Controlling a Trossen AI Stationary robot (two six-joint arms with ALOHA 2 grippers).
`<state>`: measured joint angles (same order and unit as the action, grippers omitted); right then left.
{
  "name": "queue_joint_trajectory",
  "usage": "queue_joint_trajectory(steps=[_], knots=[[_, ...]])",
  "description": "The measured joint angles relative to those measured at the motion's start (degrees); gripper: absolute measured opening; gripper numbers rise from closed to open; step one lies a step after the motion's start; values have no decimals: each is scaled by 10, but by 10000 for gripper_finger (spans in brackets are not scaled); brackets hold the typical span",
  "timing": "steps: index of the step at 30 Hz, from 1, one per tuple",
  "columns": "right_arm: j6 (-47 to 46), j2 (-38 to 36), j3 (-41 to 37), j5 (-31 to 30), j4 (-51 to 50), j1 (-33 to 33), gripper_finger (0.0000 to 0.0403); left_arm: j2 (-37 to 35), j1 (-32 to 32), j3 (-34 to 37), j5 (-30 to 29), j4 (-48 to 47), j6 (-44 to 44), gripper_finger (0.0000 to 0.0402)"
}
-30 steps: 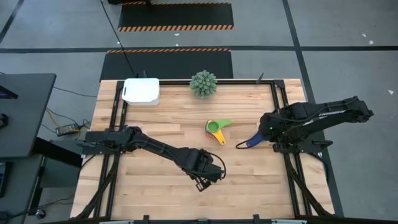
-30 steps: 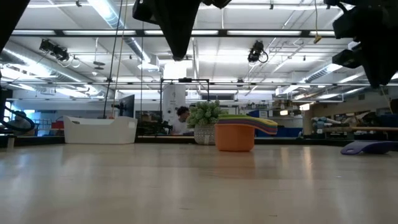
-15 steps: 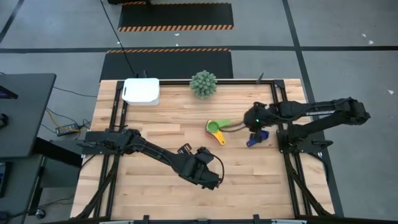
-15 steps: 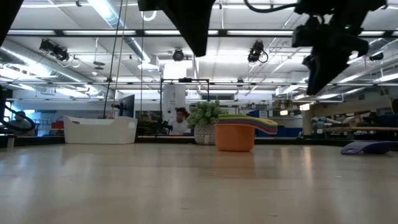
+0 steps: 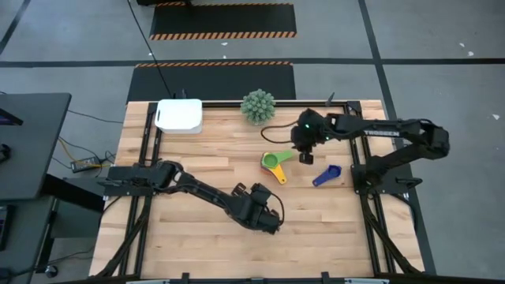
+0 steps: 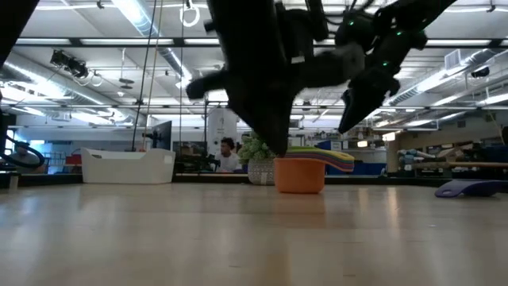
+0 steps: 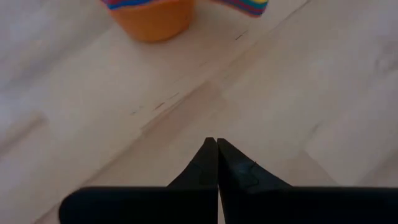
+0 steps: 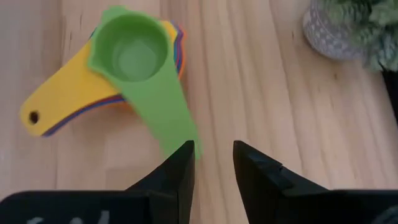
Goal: Nest measuring cups in basket
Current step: Stack the green measuring cup on top of the yellow measuring cup
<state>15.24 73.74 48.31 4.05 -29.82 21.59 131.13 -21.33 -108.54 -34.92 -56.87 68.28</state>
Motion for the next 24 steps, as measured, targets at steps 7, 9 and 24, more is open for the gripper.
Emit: queue_joint_trajectory(steps=[7, 9, 24], knots=[[52, 105, 29, 58, 37, 43, 116, 0, 36, 72, 6, 140, -48, 0], [62, 130, 34, 43, 58, 49, 116, 0, 48, 78, 6, 162, -75, 0], [73, 200, 60, 77, 33, 67, 115, 0, 115, 79, 7, 166, -195, 0]])
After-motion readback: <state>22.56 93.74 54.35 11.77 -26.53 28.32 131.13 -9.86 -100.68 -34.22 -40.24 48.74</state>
